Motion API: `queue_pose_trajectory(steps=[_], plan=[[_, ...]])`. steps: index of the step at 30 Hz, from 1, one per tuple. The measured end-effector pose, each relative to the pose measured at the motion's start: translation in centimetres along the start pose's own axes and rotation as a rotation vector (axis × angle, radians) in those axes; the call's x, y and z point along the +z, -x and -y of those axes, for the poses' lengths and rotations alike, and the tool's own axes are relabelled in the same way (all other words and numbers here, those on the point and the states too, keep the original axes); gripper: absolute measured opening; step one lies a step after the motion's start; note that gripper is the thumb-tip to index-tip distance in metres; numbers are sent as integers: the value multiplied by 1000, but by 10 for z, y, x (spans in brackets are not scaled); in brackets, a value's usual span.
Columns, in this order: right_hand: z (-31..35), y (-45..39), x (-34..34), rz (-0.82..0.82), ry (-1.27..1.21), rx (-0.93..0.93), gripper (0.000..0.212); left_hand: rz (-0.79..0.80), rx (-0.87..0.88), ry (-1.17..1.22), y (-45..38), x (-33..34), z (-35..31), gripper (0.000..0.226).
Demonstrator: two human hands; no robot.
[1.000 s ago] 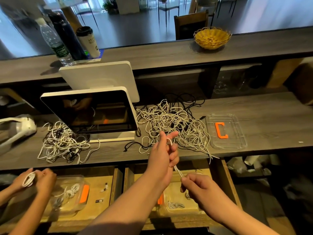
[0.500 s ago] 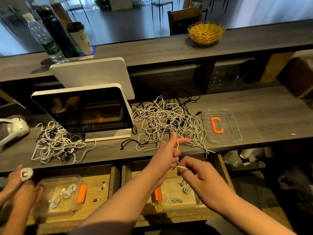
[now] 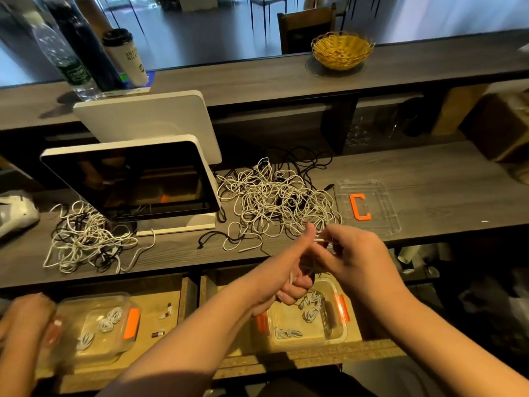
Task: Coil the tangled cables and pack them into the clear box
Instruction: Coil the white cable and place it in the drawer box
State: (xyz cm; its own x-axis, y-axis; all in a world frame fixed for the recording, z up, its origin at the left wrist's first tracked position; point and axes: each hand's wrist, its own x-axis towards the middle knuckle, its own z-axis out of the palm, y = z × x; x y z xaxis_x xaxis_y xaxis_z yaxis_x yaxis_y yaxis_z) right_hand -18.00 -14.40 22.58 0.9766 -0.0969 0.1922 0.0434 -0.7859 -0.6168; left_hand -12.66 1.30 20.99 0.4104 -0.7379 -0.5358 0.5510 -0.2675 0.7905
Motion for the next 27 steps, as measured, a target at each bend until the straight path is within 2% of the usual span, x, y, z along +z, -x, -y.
queue_pose_trajectory(steps=[6,10,13,19,27], plan=[[-24,-10,-16,-50,-236,164,25,-56,-34,-357,-1,3,8,48],[-41,-13,-20,-35,-298,227,20,-110,-10,-374,-2,7,10,49],[-51,-14,-15,-7,-314,268,15,-168,86,-344,-5,5,8,51],[-65,-5,-5,140,-280,285,17,-433,310,-19,-17,2,4,49],[-62,-11,4,323,-372,182,27,-498,438,555,-28,15,-11,53]])
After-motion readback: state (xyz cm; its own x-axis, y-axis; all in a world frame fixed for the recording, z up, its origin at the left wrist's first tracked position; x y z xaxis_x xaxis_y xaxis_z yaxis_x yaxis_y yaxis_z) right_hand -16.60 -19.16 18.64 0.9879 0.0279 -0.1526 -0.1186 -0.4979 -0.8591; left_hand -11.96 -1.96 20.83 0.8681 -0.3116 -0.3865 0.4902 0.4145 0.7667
